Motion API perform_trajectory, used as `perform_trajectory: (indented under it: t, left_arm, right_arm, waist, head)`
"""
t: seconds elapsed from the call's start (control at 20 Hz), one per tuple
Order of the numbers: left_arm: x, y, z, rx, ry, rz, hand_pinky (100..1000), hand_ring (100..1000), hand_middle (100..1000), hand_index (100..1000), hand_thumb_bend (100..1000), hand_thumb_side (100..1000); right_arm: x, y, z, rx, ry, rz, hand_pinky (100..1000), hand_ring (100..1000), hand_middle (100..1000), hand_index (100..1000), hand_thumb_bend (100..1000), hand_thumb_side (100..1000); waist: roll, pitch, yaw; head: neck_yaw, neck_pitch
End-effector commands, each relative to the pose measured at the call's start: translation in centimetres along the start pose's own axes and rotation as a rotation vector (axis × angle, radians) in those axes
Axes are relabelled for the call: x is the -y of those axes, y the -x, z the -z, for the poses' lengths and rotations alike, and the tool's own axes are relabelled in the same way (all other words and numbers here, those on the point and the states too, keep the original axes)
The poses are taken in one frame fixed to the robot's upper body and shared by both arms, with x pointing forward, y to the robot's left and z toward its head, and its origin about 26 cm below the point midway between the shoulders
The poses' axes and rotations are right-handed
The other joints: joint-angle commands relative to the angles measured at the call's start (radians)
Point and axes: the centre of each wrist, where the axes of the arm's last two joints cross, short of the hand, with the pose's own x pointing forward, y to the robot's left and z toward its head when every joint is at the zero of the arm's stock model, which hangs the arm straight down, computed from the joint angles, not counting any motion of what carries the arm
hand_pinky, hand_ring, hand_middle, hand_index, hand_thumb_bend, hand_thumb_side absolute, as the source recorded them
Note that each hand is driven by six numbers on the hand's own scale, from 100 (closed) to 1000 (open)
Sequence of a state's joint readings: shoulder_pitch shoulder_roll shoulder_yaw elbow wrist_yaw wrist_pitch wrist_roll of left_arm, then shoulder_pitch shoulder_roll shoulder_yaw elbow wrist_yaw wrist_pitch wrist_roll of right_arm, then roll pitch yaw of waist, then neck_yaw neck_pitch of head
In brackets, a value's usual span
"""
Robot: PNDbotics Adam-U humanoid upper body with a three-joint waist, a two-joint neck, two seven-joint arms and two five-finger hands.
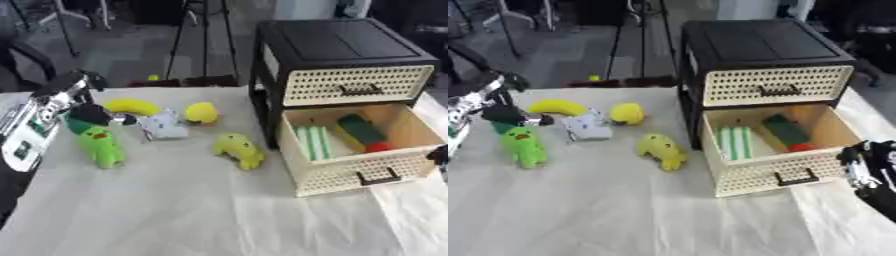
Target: Pick up objects from table and place into drawer.
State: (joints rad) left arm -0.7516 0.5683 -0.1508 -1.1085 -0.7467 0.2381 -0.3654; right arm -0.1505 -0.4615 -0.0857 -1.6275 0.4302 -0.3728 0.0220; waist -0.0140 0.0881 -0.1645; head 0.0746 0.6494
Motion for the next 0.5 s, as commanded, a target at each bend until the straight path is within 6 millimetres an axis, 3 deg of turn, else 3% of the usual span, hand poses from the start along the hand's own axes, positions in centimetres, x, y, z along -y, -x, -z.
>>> perform_trajectory:
  t: [0.05, 0.5]
  left_arm:
    - [-0.6, 1.1, 0.7, -0.05, 0.003, 0.044, 606, 564, 688, 802, 862, 484]
    - [2.9, 4.4, 1.9, -0.152, 0.048, 0.159, 579, 589, 673, 796, 874, 479]
  right_arm:
    - [1.0, -0.5, 0.7, 0.034, 0.014, -0.012, 100, 100, 100, 568, 100, 808]
    - [1.0, -0.4, 0.6, 0.027, 0.015, -0.011, 100, 100, 100, 567, 100, 808]
  waist:
    - [0.0, -0.01, -0.001]
    - [-0.001, -0.013, 0.002]
  head:
    - [0.004, -0.002]
    - [-0.002, 0.0]
